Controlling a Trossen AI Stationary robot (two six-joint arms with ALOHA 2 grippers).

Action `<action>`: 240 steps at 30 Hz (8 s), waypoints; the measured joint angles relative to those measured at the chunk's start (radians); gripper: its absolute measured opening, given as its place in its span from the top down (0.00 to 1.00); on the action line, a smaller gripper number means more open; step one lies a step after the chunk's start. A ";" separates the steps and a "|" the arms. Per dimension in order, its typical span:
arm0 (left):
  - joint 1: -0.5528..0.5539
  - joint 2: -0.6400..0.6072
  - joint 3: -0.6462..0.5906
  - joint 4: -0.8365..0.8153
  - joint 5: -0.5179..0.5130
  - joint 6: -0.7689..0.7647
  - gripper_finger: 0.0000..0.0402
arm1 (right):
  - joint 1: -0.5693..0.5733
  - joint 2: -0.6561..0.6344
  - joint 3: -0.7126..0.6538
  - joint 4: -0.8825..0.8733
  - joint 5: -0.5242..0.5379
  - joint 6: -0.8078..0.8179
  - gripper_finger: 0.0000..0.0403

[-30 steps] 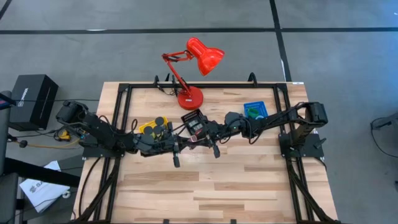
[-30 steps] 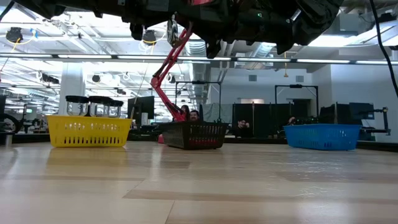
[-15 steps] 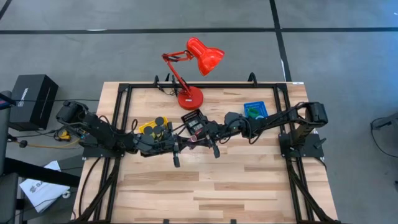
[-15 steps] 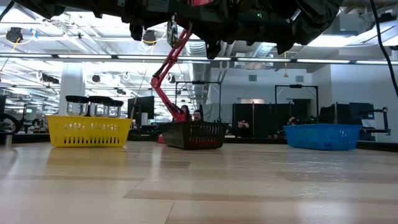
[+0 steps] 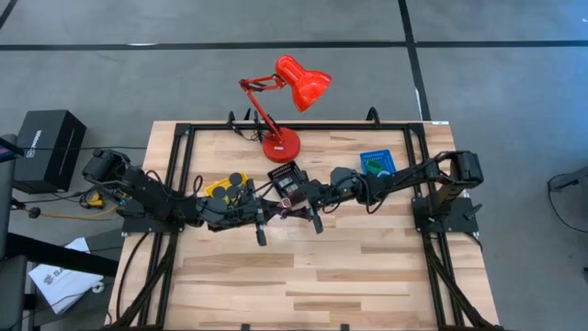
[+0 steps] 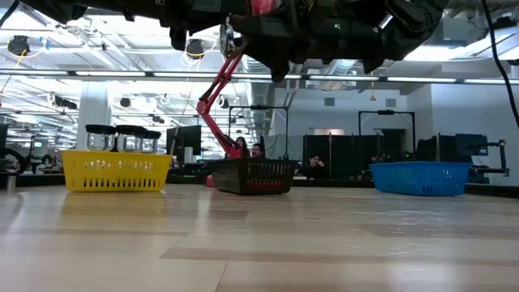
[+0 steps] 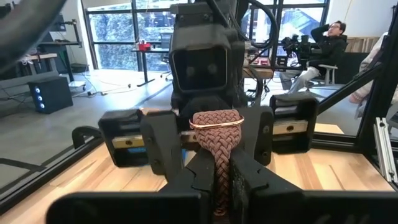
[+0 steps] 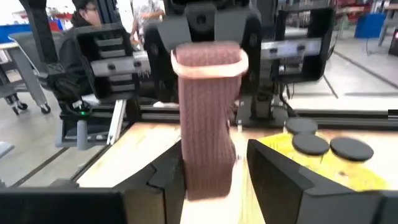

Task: Pick & Place Office items
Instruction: Put the brown wrist watch into the blue bin, then return to Home Position

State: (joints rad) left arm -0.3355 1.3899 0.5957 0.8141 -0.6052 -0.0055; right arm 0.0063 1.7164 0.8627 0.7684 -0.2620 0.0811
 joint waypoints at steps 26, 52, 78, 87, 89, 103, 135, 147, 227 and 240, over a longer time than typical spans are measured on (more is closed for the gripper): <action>-0.002 0.000 -0.002 -0.008 0.003 -0.012 0.78 | -0.018 -0.001 0.001 0.005 0.016 -0.003 0.99; -0.014 0.000 -0.003 -0.027 0.003 -0.070 0.59 | 0.020 -0.295 0.002 -0.467 0.252 -0.003 1.00; -0.063 0.000 -0.003 -0.050 0.004 -0.090 0.59 | -0.056 -0.842 -0.328 -1.133 0.967 0.375 1.00; -0.060 0.000 -0.003 -0.052 0.004 -0.086 0.59 | -0.154 -0.953 -0.420 -1.168 0.914 0.475 1.00; -0.060 0.000 -0.003 -0.052 0.004 -0.086 0.59 | -0.169 -0.952 -0.435 -1.192 0.920 0.506 1.00; -0.042 0.000 -0.003 -0.051 0.004 -0.085 0.59 | -0.244 -0.907 -0.458 -1.385 0.913 0.566 1.00; -0.031 0.000 -0.003 -0.051 0.004 -0.089 0.59 | -0.243 -0.681 -0.242 -1.535 0.811 0.570 0.67; -0.040 0.001 -0.003 -0.059 0.005 -0.090 0.59 | -0.243 -0.654 -0.247 -1.546 0.861 0.609 0.79; -0.039 -0.375 -0.003 -0.356 -0.034 -0.105 0.83 | 0.272 -0.581 -0.148 -1.114 0.838 -0.161 1.00; -0.044 -0.520 -0.003 -0.622 -0.066 -0.014 0.83 | 0.188 -0.597 -0.149 -0.884 0.722 -0.143 1.00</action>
State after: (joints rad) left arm -0.3794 0.8695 0.5926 0.1920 -0.6714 -0.0194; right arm 0.1940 1.1192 0.7139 -0.1160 0.4602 -0.0621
